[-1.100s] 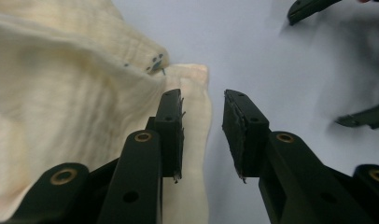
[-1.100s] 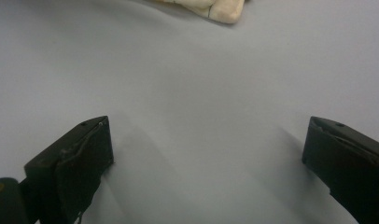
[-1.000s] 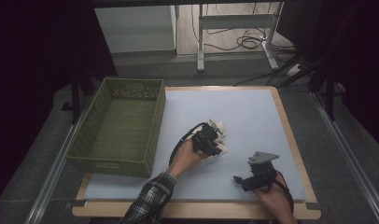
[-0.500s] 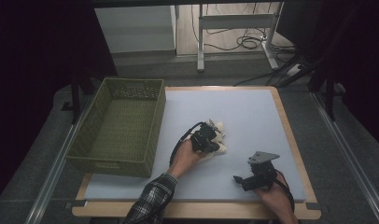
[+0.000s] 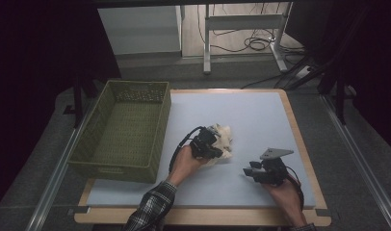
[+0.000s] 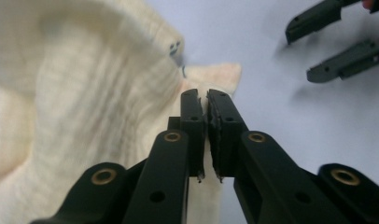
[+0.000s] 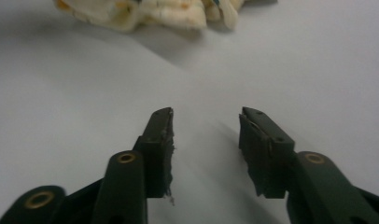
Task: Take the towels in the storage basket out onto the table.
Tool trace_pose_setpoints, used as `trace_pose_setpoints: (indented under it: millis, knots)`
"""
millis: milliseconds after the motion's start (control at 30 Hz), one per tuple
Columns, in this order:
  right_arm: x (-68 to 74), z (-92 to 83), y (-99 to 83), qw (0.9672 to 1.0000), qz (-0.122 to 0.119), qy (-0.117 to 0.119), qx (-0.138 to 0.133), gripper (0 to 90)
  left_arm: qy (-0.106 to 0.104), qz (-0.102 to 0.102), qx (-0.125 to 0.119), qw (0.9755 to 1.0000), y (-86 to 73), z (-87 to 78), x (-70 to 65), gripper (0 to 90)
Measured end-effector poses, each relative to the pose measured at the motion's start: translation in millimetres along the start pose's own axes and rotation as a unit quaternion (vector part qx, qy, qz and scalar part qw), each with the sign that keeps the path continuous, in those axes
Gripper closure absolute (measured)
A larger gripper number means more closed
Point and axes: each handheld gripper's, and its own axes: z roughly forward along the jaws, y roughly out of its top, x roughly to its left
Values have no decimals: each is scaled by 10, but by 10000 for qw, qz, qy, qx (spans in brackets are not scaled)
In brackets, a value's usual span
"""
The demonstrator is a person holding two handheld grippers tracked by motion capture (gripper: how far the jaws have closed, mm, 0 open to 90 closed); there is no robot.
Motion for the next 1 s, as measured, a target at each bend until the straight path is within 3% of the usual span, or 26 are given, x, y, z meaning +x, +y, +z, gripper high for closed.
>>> trace_pose_setpoints:
  millis: [167,367,533,567,600,633,667,733,800,1000]
  knots:
    - [-10,132,171,9996,-31,265,-5,583,-20,-94,25,10000,-103,15,49,858]
    - [31,287,360,9995,-170,258,-19,558,32,-209,-180,9996,-155,-74,80,880]
    - [27,507,521,9995,-230,174,142,547,259,-196,-320,9990,-181,-195,91,882]
    - [30,557,539,9993,-247,139,227,573,321,-175,-334,9988,-188,-217,91,882]
    - [64,635,552,9987,-377,-43,346,681,353,-184,-364,9985,-197,-234,90,882]
    - [64,635,552,9987,-377,-43,346,681,410,-177,-362,9983,-204,-256,91,882]
    - [85,642,558,9984,-457,-60,337,767,452,-181,-382,9981,-213,-272,91,882]
    - [132,642,565,9978,-554,-4,368,840,515,-183,-413,9976,-228,-306,95,882]
    - [179,609,561,9968,-668,-116,417,851,576,-217,-470,9970,-240,-351,99,881]
    - [101,269,495,9982,-536,-184,177,851,738,-289,-610,9950,-266,-488,97,881]
